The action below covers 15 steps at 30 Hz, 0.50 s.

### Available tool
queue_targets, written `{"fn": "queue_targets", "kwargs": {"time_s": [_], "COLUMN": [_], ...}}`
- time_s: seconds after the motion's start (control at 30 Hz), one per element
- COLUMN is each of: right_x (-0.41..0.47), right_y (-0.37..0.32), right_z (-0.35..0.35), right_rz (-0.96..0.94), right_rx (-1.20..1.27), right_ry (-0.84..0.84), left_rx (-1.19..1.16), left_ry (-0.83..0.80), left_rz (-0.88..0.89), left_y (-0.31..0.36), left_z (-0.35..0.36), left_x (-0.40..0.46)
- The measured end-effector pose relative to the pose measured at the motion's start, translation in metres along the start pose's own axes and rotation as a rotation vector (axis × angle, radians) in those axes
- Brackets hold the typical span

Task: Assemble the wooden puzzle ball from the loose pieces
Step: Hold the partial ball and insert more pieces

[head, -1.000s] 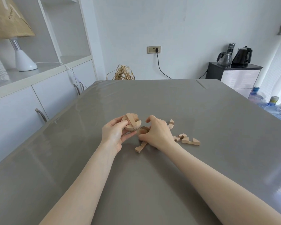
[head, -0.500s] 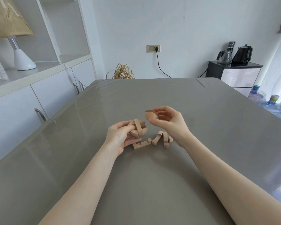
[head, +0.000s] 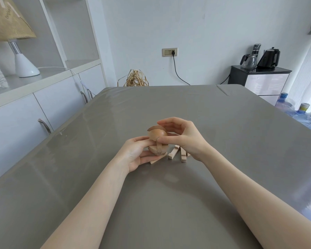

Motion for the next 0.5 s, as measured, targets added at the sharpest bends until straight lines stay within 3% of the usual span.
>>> {"fn": "queue_targets", "kwargs": {"time_s": [0.5], "right_x": [-0.0007], "right_y": [0.0017], "right_z": [-0.0028], "right_rz": [0.038], "right_rx": [-0.020], "right_ry": [-0.042], "left_rx": [-0.117], "left_ry": [0.029], "left_rz": [-0.058], "left_y": [0.0026], "left_z": [-0.0016], "left_x": [0.0000]}}
Point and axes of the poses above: each hand's wrist, its own x-axis towards the middle knuckle, its own z-axis out of the palm, y = z × x, the point moved 4 cm from there along x, towards the middle knuckle, and after that the axes turned 8 degrees about y, right-handed, at the moved point
